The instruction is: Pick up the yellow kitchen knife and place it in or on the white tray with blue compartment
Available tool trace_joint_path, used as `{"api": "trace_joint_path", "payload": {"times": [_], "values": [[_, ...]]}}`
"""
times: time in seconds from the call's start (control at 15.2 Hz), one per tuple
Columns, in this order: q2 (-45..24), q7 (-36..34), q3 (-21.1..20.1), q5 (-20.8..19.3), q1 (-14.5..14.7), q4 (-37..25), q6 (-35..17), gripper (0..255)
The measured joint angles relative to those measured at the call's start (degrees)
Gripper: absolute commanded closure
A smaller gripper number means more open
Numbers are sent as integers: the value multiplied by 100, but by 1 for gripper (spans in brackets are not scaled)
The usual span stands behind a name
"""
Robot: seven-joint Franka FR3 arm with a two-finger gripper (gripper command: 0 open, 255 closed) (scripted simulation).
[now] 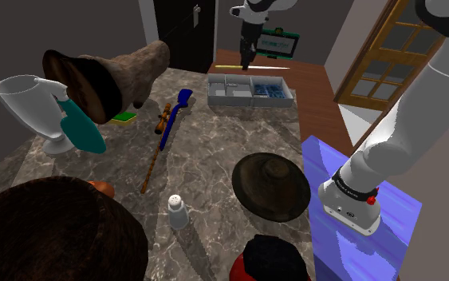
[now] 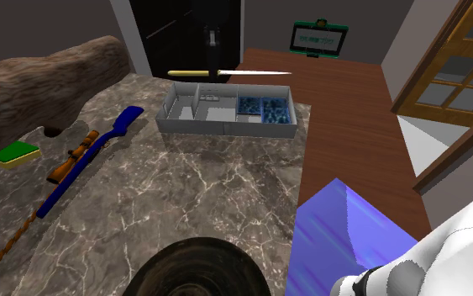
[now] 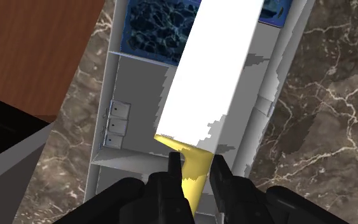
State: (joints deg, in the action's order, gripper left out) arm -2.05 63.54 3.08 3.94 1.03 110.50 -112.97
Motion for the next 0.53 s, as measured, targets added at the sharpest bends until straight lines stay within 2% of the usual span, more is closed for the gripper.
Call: {"api": "trace_joint_path", "payload": {"times": [0.53], "values": [[-209, 74, 9, 31, -12, 326, -528, 255]]}}
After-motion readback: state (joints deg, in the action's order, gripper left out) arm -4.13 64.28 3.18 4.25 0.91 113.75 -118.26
